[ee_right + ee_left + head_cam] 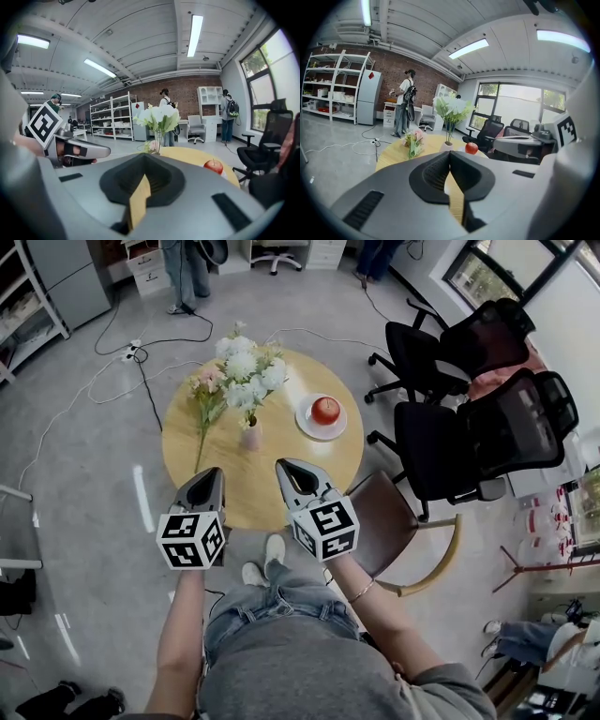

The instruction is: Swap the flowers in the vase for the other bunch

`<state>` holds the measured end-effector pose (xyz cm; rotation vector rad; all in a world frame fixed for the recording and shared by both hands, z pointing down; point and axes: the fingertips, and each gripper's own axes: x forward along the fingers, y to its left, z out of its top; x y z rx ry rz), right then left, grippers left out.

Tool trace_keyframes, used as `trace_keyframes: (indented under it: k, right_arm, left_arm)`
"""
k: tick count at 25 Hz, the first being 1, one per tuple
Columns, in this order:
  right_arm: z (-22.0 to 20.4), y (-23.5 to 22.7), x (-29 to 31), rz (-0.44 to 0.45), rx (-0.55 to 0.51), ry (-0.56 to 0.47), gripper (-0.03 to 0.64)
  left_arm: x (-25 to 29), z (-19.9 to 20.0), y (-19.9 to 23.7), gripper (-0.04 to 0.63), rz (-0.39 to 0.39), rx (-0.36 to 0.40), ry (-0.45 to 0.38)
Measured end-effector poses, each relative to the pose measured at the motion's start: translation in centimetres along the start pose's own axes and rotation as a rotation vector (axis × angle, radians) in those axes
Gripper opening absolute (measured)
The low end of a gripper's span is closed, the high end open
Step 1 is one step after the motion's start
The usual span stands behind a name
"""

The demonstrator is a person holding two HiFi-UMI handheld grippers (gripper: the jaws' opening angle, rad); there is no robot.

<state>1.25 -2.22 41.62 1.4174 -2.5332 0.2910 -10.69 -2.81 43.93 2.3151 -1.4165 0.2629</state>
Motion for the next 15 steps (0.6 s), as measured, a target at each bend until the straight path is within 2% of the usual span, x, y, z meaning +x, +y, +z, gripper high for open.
trace_keyframes:
  k: [15]
  right_arm:
    - [0.2, 3.4, -2.4, -0.011, -0.008, -0.026, 0.009]
  left_arm:
    - [-3.7, -0.4, 0.1, 0.018, -0.006, 0.004, -0.018]
